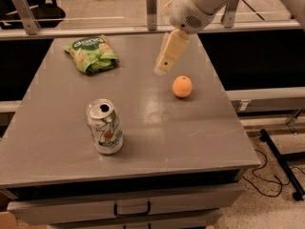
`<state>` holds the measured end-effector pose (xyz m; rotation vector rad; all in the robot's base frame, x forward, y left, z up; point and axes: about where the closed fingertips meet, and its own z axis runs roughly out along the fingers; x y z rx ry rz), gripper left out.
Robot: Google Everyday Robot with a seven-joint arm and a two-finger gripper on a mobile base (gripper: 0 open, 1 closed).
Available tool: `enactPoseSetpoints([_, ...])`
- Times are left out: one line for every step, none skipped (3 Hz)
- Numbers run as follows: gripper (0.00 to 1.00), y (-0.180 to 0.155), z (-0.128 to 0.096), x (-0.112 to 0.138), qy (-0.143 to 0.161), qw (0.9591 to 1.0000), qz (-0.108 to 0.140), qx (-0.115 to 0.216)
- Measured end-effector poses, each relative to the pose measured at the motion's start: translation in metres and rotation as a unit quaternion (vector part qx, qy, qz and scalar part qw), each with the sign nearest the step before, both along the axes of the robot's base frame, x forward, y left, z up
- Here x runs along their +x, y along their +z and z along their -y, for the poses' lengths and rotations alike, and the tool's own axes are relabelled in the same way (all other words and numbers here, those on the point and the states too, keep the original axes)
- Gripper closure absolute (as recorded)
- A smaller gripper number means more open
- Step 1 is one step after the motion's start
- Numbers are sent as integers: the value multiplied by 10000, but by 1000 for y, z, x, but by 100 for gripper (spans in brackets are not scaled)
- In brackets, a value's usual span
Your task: Move green rice chip bag near orange
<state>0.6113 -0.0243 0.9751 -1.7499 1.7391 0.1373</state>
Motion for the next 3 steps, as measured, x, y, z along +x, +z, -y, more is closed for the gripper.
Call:
enactPoseSetpoints([0, -17, -51, 45, 32, 9981, -46, 615])
enactPoseSetpoints([0, -30, -100, 91, -32, 9940, -103, 1091])
enactPoseSetpoints([0, -55, -144, 120, -98, 9910, -351, 1285])
